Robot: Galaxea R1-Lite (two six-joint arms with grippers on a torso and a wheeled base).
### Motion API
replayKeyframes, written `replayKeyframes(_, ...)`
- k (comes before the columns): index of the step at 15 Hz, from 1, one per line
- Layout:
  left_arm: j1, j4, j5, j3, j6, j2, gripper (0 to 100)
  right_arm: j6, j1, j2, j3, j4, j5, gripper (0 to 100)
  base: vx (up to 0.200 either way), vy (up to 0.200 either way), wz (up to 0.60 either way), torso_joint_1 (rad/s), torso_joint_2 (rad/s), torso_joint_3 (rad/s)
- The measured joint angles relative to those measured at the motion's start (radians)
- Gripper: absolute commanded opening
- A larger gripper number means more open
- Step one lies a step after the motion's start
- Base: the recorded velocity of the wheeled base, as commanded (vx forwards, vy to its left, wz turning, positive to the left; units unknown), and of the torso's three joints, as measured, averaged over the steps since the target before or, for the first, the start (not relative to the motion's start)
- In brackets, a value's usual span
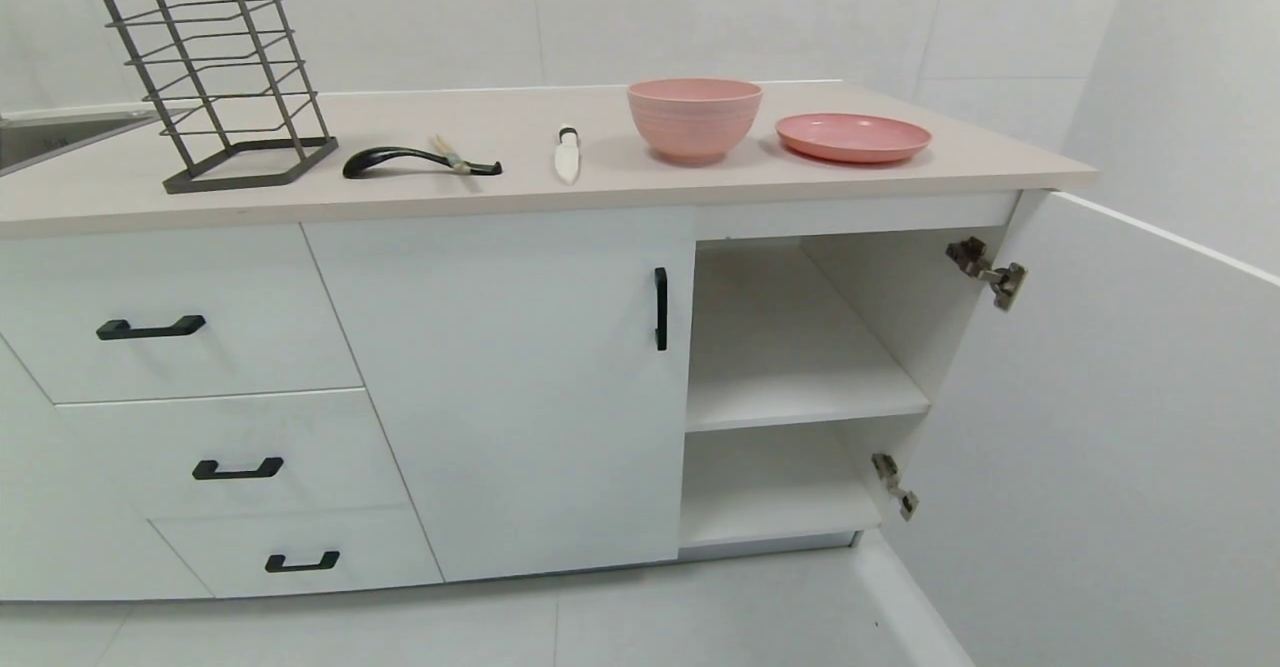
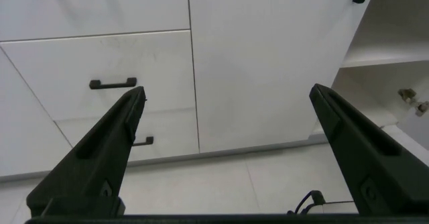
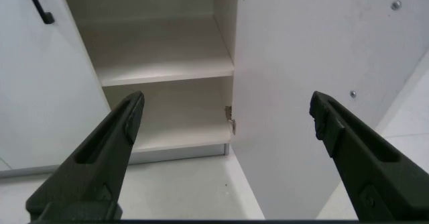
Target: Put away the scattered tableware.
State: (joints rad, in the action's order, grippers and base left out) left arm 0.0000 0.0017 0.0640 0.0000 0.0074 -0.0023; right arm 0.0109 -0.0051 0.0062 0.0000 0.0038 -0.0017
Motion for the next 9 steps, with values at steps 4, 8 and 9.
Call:
replayKeyframes(4,0.0,-0.002,0.0,0.0,-0.001,0.001,100,0.0,0.0,0.0,0.0,0.0,0.0,100,0.2,0.0,0.0,0.001,0.0,0.004)
replayKeyframes(8,0.0,-0.001,-0.002,0.0,0.0,0.001,100,0.001,0.0,0.0,0.0,-0.001,0.0,100,0.2,-0.2,0.0,0.005,0.0,0.002)
replayKeyframes(9,0.0,0.0,-0.001,0.0,0.0,0.001,100,0.001,0.0,0.0,0.0,-0.001,0.0,100,0.0,-0.2,0.0,0.002,0.0,0.007)
